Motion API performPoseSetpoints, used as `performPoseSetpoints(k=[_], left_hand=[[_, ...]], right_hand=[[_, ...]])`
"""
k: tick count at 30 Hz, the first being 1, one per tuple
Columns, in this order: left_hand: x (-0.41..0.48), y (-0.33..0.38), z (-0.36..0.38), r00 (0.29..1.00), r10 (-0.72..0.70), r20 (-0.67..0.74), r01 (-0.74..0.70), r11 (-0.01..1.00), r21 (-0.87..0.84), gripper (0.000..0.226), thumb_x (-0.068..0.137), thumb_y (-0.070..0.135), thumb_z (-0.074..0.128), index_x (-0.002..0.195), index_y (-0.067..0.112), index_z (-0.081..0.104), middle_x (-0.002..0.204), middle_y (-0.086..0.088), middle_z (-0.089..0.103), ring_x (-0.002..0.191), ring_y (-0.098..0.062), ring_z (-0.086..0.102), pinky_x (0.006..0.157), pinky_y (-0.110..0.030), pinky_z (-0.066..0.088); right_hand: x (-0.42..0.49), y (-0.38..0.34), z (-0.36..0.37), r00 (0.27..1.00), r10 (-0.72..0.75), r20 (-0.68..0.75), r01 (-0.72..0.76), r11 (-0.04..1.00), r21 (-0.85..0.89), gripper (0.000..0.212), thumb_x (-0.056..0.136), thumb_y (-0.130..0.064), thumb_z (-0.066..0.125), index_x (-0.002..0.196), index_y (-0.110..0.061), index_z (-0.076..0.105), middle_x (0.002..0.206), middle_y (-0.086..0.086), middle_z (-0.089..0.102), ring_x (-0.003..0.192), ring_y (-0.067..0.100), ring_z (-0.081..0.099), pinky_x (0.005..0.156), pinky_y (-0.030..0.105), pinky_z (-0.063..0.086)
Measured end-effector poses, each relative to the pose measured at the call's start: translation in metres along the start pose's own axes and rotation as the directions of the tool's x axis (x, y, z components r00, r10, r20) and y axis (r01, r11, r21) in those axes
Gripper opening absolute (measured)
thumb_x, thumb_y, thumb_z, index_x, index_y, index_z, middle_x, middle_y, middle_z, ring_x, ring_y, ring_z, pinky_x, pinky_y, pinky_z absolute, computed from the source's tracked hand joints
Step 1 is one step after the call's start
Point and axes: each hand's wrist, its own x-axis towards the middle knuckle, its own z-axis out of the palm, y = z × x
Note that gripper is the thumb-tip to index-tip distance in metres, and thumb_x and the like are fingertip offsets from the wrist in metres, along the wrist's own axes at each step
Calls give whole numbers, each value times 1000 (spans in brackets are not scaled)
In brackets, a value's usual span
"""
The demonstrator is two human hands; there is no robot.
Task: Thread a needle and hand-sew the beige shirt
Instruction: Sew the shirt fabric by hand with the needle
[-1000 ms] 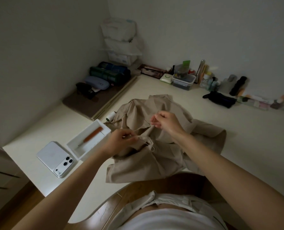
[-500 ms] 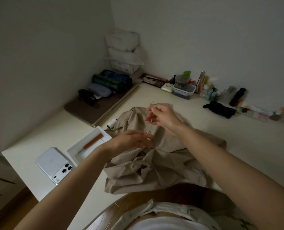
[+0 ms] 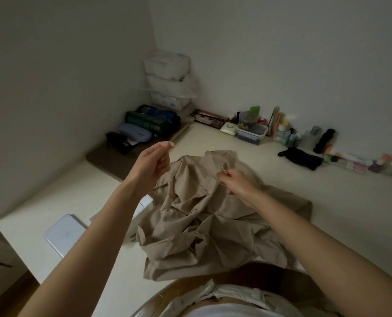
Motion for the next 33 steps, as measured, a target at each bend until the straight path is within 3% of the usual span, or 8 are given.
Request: performPoseSetpoints(k=[2,7,13,19,23,25,27,33], left_hand=[[4,0,5,1000,18,-7,-17,996,84,21,101,12,41,94,12,61,59,6,32,50,-6,28,46,-15,28],[15,8,16,999,50,-10,-48,991,127,21,101,13,42,91,14,60,57,7,32,52,-7,24,51,-19,23],[17,9,16,997,69,-31,-65,990,122,19,101,14,42,91,13,59,54,9,36,52,-6,26,51,-19,25],[18,-23,-10,973,-91,-214,185,863,471,13,100,17,45,91,18,54,84,-4,49,67,-12,44,61,-24,38],[-9,-45,-5,943,-331,23,244,739,628,29,103,22,35,111,8,60,108,-9,63,89,-17,59,77,-26,48],[-23,-52,3,863,-445,238,220,756,616,34,103,26,34,119,10,60,111,-4,68,100,-17,64,90,-28,51],[-30,-56,10,802,-466,375,215,810,546,28,102,20,38,113,10,62,104,-1,70,98,-15,66,89,-26,51],[-28,-53,6,889,-354,289,312,933,181,10,97,8,49,90,8,57,111,-9,63,96,-23,65,87,-32,55]], right_hand=[[-6,-8,6,993,-50,103,50,999,10,23,92,-29,59,111,-16,55,97,0,58,80,9,55,66,19,45],[-22,-20,34,925,-114,363,-10,946,324,26,89,-15,64,113,-9,57,59,-8,44,47,3,30,43,15,25],[-31,-21,55,852,-89,516,-2,985,174,20,94,-21,57,104,-6,65,58,-4,43,47,5,25,40,15,20],[-15,-18,38,934,-106,340,50,984,172,13,97,-19,52,92,-13,63,50,-13,46,37,0,33,39,13,24],[-3,-14,28,985,-110,132,94,988,122,15,96,-24,53,90,-17,66,76,-7,58,57,2,42,50,14,36],[2,-12,25,995,-94,33,88,985,149,15,96,-24,54,91,-15,66,86,-1,62,56,2,39,47,13,35],[9,-10,21,997,-68,-42,74,985,154,17,95,-21,56,97,-9,68,71,-5,57,53,3,38,41,10,32],[24,13,11,988,27,-155,-3,988,155,21,93,-21,59,100,-5,70,46,-11,47,43,7,32,36,15,27]])
